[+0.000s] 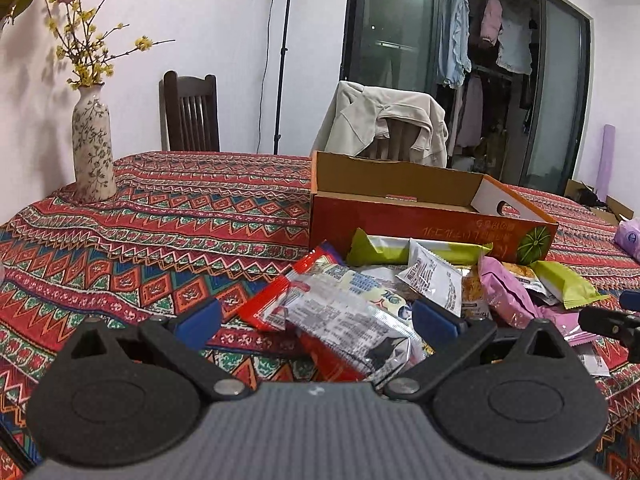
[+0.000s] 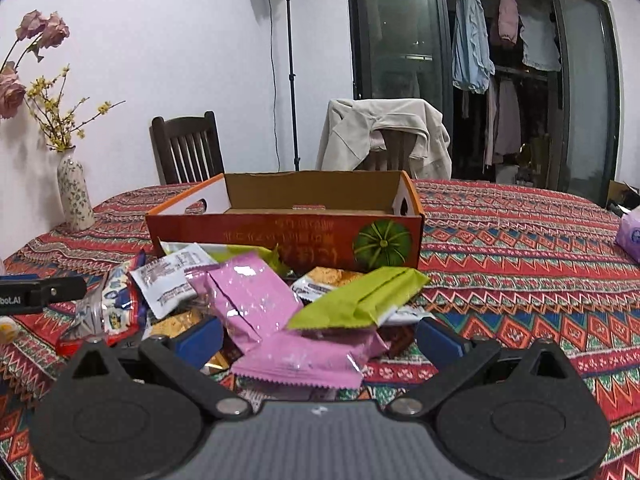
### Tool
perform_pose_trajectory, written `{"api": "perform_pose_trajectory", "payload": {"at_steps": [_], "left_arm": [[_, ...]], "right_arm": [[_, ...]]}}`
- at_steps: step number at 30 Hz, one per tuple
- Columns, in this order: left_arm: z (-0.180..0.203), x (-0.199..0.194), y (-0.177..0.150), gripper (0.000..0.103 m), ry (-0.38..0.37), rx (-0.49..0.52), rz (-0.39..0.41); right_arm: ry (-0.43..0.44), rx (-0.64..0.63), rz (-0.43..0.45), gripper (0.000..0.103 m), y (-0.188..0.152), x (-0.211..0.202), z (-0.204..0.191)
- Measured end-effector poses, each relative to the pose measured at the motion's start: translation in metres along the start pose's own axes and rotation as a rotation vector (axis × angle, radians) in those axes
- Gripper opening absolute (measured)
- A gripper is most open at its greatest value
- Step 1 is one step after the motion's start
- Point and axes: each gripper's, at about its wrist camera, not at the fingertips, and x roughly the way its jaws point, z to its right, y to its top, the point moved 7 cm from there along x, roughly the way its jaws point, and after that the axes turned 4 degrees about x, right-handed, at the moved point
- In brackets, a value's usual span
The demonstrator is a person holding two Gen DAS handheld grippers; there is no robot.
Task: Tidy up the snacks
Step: 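Grasp a purple-pink packet from the pile with the right gripper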
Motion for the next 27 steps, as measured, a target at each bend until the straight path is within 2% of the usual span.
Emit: {"api": "perform_pose_trajectory", "payload": {"at_steps": [9, 16, 21, 23, 27], "left_arm": [[0.002, -0.002, -0.003, 0.103, -0.014, -0.004, 0.001], [0.002, -0.002, -0.004, 0.103, -0.02, -0.01, -0.004], [0.003, -0.002, -0.005, 0.103, -0.028, -0.008, -0.004], [0.005, -0.001, -0.006, 0.103, -0.038, -0.01, -0.005], [0.01, 0.001, -0.009, 0.103, -0.054, -0.008, -0.015]], "right_arm": [[0.001, 0.002, -0.019, 0.103, -0.002, 0.004, -0.005], [-0.041, -0.008, -0.065, 0.102, -0.004, 0.024, -0.008], [-0.104, -0.096, -0.084, 0.089, -0.011, 0.037, -0.017], [-0.098, -0.107, -0.09, 0.078, -0.014, 0.038, -0.018], [-0.089, -0.11, -0.078, 0.076, -0.014, 0.035, -0.017]]}}
